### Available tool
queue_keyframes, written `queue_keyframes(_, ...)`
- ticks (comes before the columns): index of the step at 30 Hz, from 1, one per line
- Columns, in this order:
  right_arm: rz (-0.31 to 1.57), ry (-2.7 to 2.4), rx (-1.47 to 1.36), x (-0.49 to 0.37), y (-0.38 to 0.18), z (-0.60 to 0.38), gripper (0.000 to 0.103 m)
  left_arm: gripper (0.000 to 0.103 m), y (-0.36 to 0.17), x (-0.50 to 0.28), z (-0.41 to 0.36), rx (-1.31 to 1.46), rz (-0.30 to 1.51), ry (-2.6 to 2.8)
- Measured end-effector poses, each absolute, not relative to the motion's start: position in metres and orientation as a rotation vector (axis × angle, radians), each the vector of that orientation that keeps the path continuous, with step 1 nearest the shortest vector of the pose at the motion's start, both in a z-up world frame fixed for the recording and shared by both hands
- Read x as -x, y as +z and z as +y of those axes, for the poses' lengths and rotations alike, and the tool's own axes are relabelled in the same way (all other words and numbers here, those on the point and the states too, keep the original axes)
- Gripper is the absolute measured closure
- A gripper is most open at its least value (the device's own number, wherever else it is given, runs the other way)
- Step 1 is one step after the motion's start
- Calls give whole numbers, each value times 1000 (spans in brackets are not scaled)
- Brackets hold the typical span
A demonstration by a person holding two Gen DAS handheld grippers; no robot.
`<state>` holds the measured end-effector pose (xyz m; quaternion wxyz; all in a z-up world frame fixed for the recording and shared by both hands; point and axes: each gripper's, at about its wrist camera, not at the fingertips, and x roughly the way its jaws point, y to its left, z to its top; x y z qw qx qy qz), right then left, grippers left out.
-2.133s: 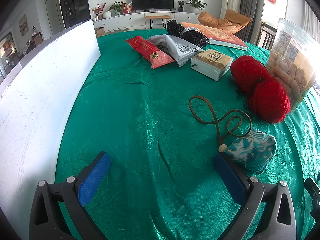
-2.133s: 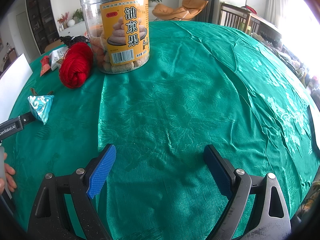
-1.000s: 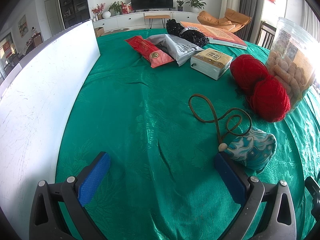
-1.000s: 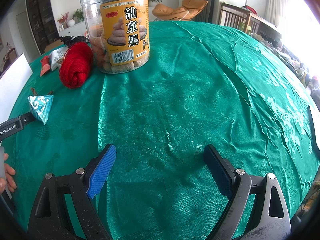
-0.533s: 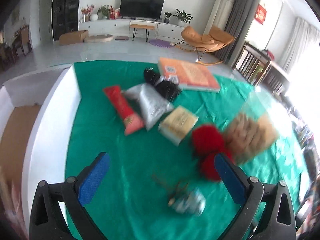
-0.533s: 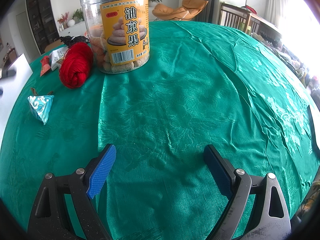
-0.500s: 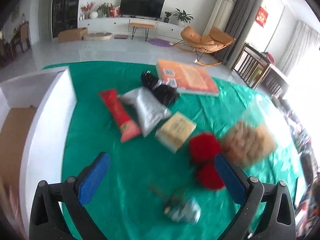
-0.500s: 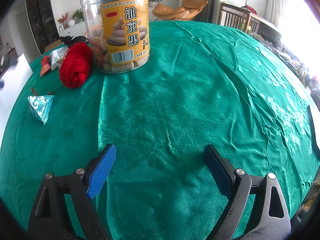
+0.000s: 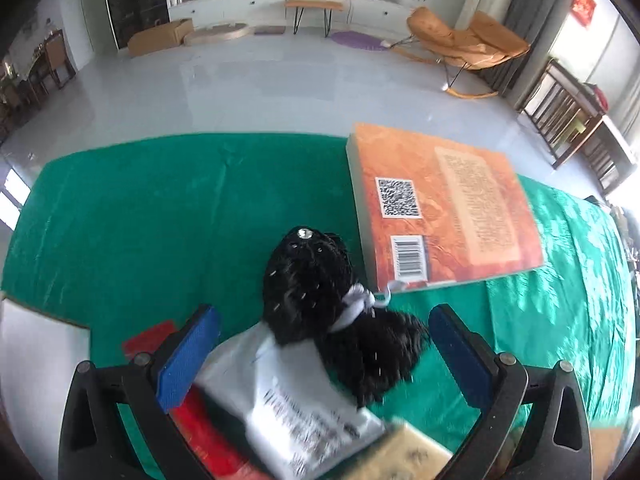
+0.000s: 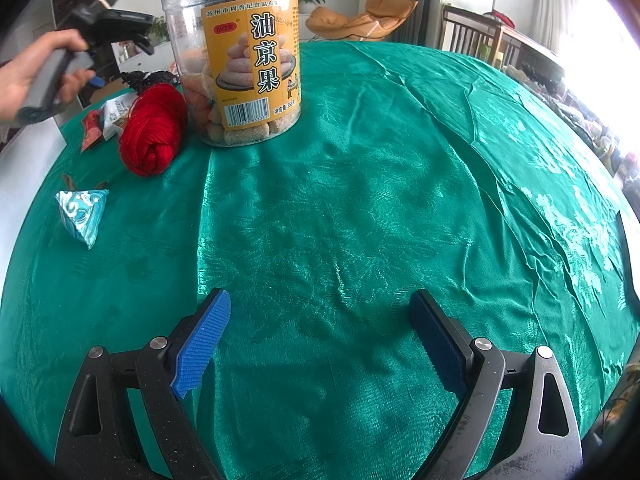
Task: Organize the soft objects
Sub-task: 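Grasp the black knit item with the left gripper and lift it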
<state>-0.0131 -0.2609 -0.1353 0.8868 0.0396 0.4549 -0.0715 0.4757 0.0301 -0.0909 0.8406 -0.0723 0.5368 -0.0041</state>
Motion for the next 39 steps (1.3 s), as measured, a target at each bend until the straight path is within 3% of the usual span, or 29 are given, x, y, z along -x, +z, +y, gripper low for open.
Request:
queue_keyframes(3, 946, -147, -83, 12, -135, -260, 9, 0, -112, -492, 25, 176, 1171, -36)
queue_keyframes(4, 946, -147, -84, 12, -135, -260, 9, 6, -116, -495, 23, 181, 1181, -56)
queue_keyframes(5, 946, -147, -84, 12, -135, -260, 9, 38, -119, -496, 21, 166, 1183, -65)
queue_keyframes(6, 946, -147, -84, 12, -135, -260, 9, 50, -120, -495, 20, 143, 1179, -63)
queue_keyframes(8, 946, -147, -84, 12, -135, -260, 8, 61, -113, -490, 24, 178, 1142, -88)
queue_keyframes(10, 946, -147, -85, 12, -135, -260, 8, 63, -97, -477, 32, 247, 1087, -150)
queue_keyframes(14, 945, -146, -85, 13, -135, -260, 8, 63, -49, -433, 39, 255, 994, -279)
queue_keyframes(19, 944, -146, -86, 13, -135, -260, 8, 62, 1, -329, 41, 131, 1014, -472)
queue_keyframes(22, 944, -146, -86, 13, -135, -260, 8, 62, -6, -263, 39, 58, 1067, -504)
queue_keyframes(26, 943, -146, -86, 14, -135, -261, 8, 56, -56, -171, 41, -4, 1153, -439)
queue_keyframes(31, 942, -146, -87, 14, -135, -260, 8, 53, -98, -105, 29, 7, 1161, -388)
queue_keyframes(33, 941, -145, -87, 14, -135, -261, 8, 48, -108, -94, 23, -64, 1117, -332)
queue_keyframes(35, 941, -144, -87, 12, -135, -260, 8, 26, -114, -94, 21, -120, 1083, -270)
queue_keyframes(37, 941, -144, -87, 13, -135, -261, 8, 19, -118, -94, 22, -138, 1048, -227)
queue_keyframes(39, 941, -144, -87, 13, -135, -261, 8, 19, -124, -95, 27, -130, 1040, -217)
